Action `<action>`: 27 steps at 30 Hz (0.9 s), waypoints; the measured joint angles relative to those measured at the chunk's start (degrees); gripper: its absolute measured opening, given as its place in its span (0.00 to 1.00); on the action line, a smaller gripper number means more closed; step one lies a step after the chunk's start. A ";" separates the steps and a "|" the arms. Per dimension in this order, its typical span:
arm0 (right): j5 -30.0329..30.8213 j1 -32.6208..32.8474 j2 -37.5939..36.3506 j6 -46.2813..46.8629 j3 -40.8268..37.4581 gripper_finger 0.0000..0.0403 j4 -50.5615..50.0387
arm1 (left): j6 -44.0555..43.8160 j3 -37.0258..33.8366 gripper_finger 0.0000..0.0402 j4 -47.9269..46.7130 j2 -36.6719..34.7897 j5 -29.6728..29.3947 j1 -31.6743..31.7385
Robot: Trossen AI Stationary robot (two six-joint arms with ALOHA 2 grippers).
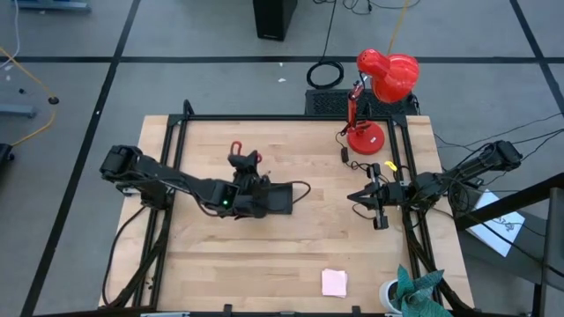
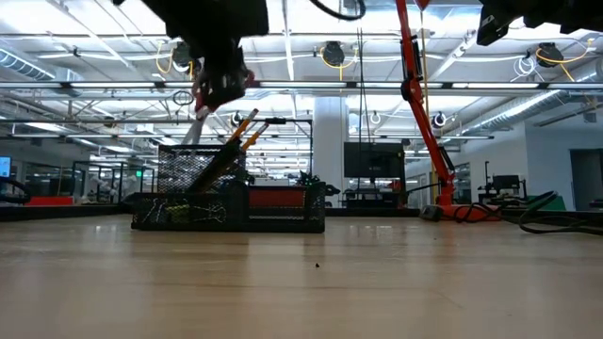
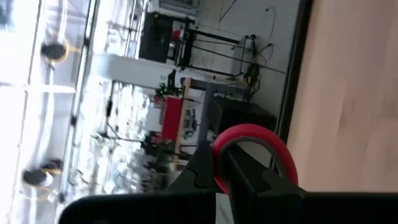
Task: Pick and place office supplies into organizer
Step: Put the red scissor into the mesh desk organizer
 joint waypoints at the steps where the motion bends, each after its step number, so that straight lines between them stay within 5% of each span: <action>1: 0.00 0.00 0.00 0.00 0.00 0.00 -0.02 | 2.11 -0.99 0.02 1.59 0.02 0.02 0.00; 13: 0.02 0.00 0.00 -0.66 0.00 0.00 0.00 | 15.65 -9.72 0.02 22.25 0.07 0.42 -2.20; 27: 0.02 0.02 0.00 -0.71 0.00 0.00 0.00 | 9.61 -13.46 0.02 22.80 0.04 4.22 -2.86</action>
